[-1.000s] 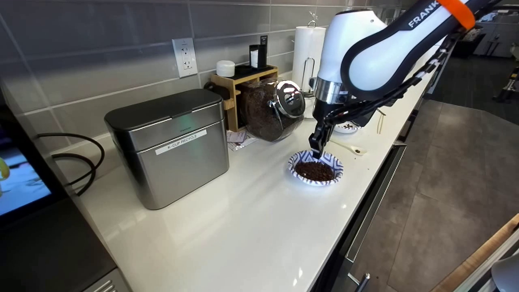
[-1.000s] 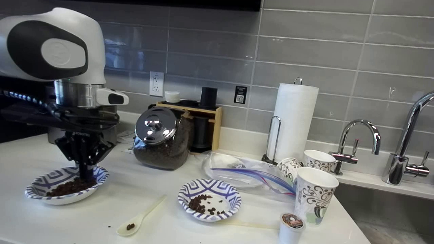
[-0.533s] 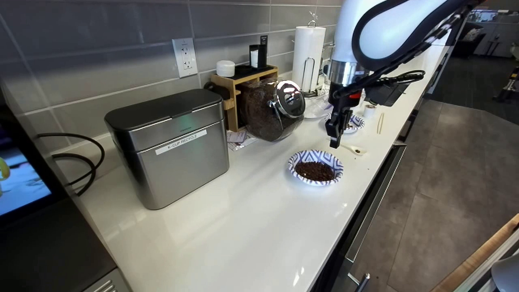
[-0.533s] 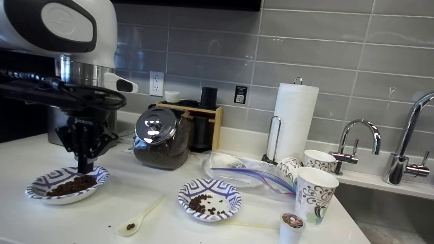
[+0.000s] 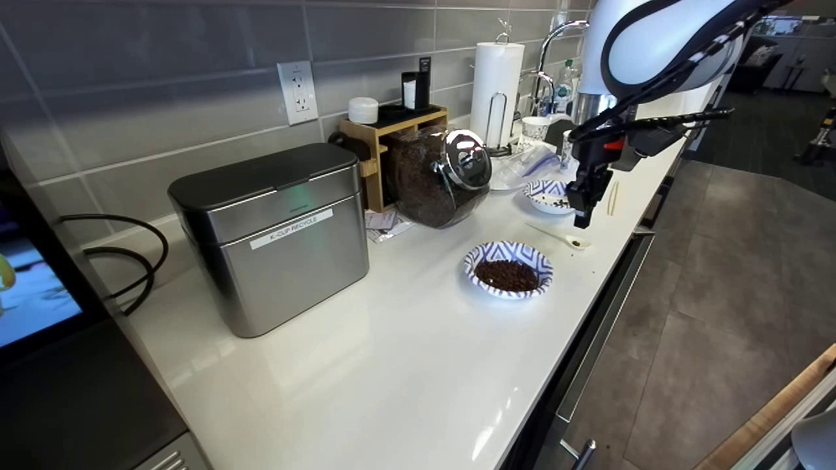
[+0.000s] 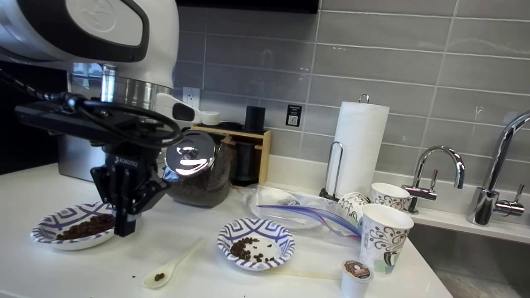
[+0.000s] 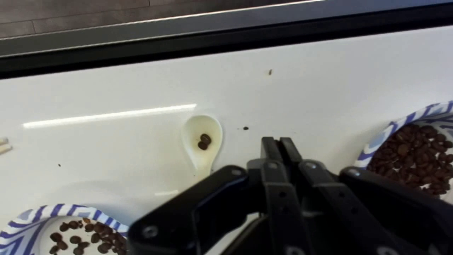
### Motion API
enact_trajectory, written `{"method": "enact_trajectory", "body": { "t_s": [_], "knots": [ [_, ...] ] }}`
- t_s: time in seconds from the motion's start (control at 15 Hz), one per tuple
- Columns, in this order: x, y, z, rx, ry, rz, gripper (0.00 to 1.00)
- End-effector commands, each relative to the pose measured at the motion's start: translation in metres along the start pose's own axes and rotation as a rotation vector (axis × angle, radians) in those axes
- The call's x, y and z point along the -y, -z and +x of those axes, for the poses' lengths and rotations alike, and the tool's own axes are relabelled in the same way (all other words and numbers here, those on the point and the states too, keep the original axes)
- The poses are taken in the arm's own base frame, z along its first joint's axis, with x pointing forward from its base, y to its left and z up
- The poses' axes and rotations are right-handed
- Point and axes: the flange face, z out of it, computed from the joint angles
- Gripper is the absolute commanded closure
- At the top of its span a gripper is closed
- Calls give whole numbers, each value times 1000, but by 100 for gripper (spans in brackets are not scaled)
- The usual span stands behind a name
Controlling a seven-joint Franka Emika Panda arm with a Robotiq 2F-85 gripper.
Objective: Place some coffee beans from the bowl on the left on the spoon.
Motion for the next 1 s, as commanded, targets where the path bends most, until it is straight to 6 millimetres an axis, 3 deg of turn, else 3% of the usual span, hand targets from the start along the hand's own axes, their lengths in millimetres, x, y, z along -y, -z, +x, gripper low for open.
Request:
{"method": "enact_trajectory", "body": {
  "t_s": [0.0,0.33,0.93],
  "knots": [
    [-18,-12,-7,-1,0,-12,98],
    [-33,-22,-6,-1,16,-26,98],
    [-41,-46,2,-12,23,-42,98]
  ]
}}
